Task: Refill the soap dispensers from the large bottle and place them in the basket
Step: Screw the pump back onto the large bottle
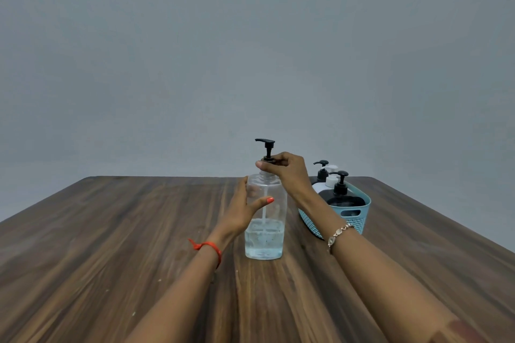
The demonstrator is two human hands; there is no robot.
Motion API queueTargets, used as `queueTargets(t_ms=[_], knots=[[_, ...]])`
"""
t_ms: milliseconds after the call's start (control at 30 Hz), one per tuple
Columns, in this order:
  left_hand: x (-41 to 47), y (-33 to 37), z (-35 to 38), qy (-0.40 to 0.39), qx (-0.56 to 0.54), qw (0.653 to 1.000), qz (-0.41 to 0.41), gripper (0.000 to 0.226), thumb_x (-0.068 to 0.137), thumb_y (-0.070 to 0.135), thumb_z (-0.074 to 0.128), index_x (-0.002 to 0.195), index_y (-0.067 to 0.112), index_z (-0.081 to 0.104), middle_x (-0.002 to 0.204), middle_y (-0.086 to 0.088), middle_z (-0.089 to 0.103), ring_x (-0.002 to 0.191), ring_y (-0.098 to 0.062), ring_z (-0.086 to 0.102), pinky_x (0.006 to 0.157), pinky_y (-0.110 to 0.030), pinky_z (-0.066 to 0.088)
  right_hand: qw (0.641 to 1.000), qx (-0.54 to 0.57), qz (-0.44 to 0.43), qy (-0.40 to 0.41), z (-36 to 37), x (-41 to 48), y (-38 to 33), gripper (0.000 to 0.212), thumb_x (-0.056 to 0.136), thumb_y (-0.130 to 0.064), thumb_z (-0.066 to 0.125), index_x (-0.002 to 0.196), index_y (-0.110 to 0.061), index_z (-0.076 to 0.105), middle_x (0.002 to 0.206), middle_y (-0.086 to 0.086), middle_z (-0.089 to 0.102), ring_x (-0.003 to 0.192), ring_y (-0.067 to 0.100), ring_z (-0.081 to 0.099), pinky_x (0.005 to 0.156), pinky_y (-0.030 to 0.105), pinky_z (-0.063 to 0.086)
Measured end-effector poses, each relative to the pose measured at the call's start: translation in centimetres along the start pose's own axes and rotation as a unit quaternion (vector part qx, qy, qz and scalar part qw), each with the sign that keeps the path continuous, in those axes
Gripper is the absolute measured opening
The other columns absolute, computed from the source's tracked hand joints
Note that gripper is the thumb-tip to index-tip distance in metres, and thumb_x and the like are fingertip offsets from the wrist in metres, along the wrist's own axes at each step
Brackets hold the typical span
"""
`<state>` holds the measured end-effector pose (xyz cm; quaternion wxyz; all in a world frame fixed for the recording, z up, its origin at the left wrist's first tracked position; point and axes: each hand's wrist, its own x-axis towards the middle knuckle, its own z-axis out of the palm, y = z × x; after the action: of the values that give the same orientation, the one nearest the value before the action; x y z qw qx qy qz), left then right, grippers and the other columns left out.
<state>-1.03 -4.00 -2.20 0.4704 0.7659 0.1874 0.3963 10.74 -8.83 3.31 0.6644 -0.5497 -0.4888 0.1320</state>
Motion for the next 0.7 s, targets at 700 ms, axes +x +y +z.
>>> queueTargets(t_ms=[700], knots=[[0.1,-0.1,0.0,0.001,0.001,1.000,0.000,0.066,0.085,0.028,0.066,0.140,0.018,0.031,0.138,-0.001,0.047,0.127,-0.017,0.045,0.108,-0.044,0.037,0.994,0.063,0.041,-0.076,-0.9,0.6,0.2,0.014,0.076,-0.004,0.070,0.088,-0.010,0.069,0.090,0.007,0.070,0.085,0.017,0.065,0.081,0.022,0.051]])
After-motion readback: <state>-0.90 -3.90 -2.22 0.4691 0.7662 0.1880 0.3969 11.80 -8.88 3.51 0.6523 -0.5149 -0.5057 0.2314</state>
